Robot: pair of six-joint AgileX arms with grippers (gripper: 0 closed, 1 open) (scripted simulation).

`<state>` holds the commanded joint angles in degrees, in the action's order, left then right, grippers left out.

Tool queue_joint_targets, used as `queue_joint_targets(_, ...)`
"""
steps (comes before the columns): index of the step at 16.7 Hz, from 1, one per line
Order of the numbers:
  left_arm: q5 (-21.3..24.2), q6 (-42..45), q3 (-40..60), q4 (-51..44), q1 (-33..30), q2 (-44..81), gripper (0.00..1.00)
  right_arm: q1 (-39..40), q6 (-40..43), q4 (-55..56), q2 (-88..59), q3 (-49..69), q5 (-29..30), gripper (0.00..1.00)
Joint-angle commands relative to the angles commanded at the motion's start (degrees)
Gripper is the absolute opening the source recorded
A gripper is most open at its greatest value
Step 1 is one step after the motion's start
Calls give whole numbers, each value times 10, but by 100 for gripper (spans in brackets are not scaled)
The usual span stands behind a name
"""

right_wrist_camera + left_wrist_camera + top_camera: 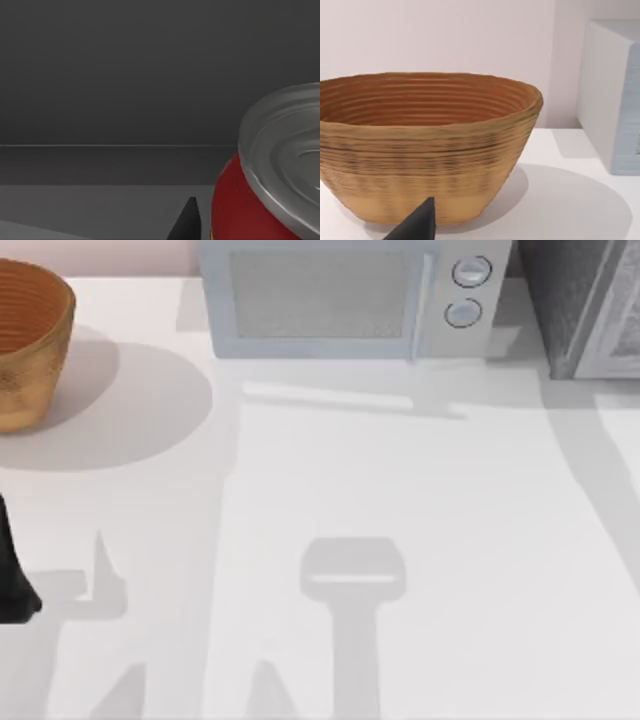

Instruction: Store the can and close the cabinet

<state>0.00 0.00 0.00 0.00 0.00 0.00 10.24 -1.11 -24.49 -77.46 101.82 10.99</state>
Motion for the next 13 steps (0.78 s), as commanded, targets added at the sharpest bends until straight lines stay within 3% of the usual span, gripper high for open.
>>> queue_joint_targets(13,0,0,0,0,0,0,100,-35,1,-109,-318,428,-30,0)
